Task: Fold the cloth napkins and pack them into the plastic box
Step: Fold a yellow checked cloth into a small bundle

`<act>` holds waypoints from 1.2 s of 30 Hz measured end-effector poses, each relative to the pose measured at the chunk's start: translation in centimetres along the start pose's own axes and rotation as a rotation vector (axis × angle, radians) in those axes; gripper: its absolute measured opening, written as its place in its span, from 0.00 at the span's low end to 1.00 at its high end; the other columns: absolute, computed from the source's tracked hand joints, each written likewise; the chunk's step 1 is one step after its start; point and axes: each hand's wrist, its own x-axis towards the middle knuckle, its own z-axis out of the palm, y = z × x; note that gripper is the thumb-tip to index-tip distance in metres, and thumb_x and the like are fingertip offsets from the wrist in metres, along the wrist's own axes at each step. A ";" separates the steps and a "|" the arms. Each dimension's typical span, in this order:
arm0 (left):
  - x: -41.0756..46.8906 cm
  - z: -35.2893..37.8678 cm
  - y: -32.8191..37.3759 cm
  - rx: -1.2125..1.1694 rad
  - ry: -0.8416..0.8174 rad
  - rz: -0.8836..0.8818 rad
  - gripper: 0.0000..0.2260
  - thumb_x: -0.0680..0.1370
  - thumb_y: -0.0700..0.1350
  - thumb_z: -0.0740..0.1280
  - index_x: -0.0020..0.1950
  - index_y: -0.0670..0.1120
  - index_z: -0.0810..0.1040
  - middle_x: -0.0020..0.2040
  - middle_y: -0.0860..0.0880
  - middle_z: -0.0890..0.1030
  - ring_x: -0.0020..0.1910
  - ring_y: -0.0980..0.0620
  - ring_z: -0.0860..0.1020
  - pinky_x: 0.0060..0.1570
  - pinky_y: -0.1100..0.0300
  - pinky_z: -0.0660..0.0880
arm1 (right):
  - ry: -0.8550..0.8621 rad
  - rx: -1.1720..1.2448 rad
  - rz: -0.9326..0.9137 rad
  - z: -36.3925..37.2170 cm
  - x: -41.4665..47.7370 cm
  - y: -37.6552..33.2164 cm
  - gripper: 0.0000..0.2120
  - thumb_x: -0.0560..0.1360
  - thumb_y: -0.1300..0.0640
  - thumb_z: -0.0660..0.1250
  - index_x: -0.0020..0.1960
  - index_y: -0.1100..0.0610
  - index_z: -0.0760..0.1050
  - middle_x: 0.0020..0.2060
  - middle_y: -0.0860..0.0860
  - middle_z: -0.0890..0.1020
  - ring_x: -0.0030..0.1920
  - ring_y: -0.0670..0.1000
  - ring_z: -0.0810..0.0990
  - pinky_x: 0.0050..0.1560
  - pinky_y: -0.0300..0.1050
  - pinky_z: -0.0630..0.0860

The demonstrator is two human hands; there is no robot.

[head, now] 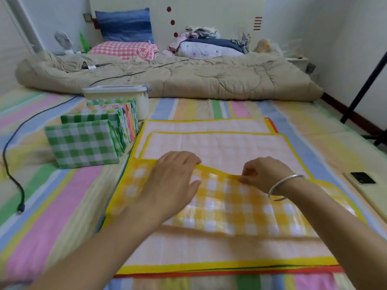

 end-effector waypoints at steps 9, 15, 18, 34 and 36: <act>-4.2 5.5 -2.8 -0.018 -0.174 0.040 0.28 0.84 0.62 0.44 0.76 0.51 0.69 0.77 0.50 0.68 0.78 0.52 0.61 0.74 0.49 0.51 | 0.145 0.116 0.066 4.3 3.6 0.7 0.07 0.76 0.45 0.67 0.47 0.47 0.78 0.48 0.46 0.83 0.50 0.51 0.79 0.46 0.43 0.72; -4.0 5.6 -3.4 0.086 -0.208 0.044 0.28 0.85 0.61 0.44 0.76 0.50 0.70 0.75 0.49 0.69 0.76 0.49 0.65 0.71 0.47 0.56 | 0.239 0.107 0.082 5.8 4.8 1.2 0.06 0.77 0.47 0.67 0.48 0.48 0.79 0.46 0.46 0.83 0.50 0.51 0.79 0.43 0.42 0.68; -3.9 6.5 -3.9 0.078 -0.307 -0.002 0.30 0.84 0.64 0.40 0.80 0.51 0.62 0.79 0.48 0.61 0.79 0.50 0.57 0.72 0.48 0.51 | 0.286 0.115 0.084 6.2 5.2 1.3 0.08 0.77 0.47 0.67 0.51 0.50 0.80 0.47 0.47 0.83 0.52 0.51 0.78 0.45 0.43 0.69; -4.2 8.8 -4.1 -0.016 -0.365 -0.102 0.40 0.69 0.72 0.21 0.79 0.58 0.34 0.78 0.56 0.30 0.76 0.59 0.28 0.76 0.51 0.35 | 0.246 -0.049 0.079 6.6 4.0 -0.2 0.21 0.77 0.41 0.62 0.68 0.47 0.70 0.68 0.49 0.72 0.71 0.55 0.65 0.72 0.53 0.57; -4.2 9.0 -4.2 -0.028 -0.362 -0.111 0.40 0.70 0.72 0.23 0.79 0.59 0.36 0.79 0.56 0.31 0.76 0.59 0.29 0.77 0.51 0.35 | 0.258 -0.117 0.022 7.6 1.7 -2.5 0.23 0.79 0.38 0.55 0.70 0.46 0.70 0.71 0.50 0.71 0.74 0.58 0.64 0.72 0.66 0.53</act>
